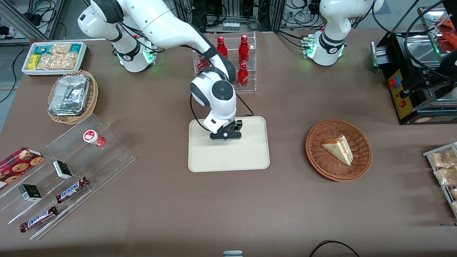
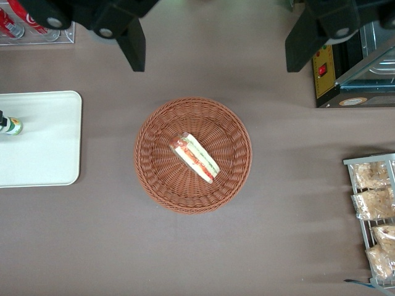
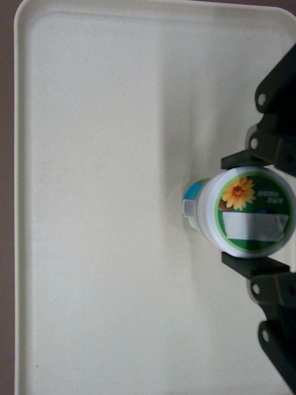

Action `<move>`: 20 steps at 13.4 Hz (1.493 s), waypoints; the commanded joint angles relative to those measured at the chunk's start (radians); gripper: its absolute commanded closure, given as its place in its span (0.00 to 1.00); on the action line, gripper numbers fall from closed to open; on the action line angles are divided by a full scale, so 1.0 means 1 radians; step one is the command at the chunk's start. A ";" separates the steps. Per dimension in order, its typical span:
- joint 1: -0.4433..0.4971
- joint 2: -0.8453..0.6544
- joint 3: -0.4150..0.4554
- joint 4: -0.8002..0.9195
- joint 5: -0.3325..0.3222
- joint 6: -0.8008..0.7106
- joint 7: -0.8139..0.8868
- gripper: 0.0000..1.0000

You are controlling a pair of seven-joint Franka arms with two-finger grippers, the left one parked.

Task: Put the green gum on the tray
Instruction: 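Lower the bottle onto the tray and open the right gripper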

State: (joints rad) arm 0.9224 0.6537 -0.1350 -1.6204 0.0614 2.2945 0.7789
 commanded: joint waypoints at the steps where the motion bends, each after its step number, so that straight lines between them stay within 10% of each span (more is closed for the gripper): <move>1: 0.004 0.020 -0.009 0.028 -0.014 0.016 0.019 1.00; 7: 0.015 0.034 -0.011 0.020 -0.015 0.048 0.020 0.98; 9: 0.015 0.037 -0.011 0.020 -0.015 0.049 0.019 0.72; 10: 0.015 0.037 -0.011 0.020 -0.015 0.049 0.019 0.25; 11: 0.015 0.034 -0.011 0.022 -0.015 0.048 0.017 0.01; 20: -0.066 -0.259 -0.017 -0.102 -0.017 -0.116 -0.030 0.01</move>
State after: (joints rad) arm 0.8784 0.5261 -0.1583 -1.6265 0.0594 2.2237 0.7678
